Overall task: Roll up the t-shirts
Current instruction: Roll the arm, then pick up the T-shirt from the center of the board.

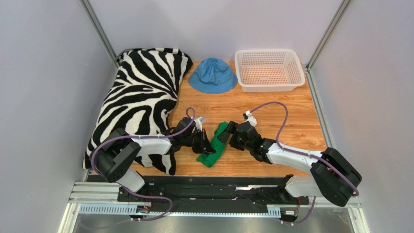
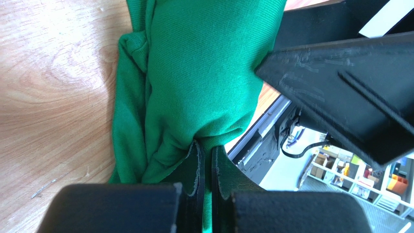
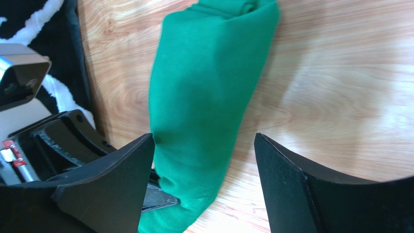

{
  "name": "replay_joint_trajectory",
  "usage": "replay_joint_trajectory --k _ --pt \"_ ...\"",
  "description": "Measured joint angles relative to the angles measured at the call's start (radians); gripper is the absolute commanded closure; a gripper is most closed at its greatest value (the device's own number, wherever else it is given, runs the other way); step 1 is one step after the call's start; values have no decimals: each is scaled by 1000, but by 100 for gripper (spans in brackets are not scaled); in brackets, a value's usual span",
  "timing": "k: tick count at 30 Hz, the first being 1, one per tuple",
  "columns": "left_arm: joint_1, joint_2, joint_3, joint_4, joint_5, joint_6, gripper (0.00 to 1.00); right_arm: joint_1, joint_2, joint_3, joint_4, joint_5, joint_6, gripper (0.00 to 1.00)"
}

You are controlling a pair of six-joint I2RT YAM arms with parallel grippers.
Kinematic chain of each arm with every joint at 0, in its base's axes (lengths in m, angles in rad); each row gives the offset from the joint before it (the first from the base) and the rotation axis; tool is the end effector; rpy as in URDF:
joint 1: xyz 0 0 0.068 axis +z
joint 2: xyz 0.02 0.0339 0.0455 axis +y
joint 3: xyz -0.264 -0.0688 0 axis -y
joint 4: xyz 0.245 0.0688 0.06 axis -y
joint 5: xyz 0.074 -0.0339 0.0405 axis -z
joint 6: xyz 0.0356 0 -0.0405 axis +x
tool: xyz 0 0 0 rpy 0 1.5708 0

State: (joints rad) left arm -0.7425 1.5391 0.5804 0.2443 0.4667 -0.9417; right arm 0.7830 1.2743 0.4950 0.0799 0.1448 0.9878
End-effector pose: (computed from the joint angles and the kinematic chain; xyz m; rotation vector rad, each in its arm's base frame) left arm 0.1965 -0.2021 0.1420 0.0221 2.6132 -1.2959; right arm 0.1758 0.1677 0.1662 0.3232 2.3591 0.7484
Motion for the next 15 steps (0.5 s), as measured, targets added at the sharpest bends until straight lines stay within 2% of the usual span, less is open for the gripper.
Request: replay_joint_trajectory --k 6,10,15 --pt "8 1 0 -1 10 -3 100 27 45 19 12 3 9 21" --pt "13 4 0 -1 18 -5 100 31 78 23 17 3 24 29" --pt "18 4 -3 0 22 -15 100 32 143 79 5 3 41 27"
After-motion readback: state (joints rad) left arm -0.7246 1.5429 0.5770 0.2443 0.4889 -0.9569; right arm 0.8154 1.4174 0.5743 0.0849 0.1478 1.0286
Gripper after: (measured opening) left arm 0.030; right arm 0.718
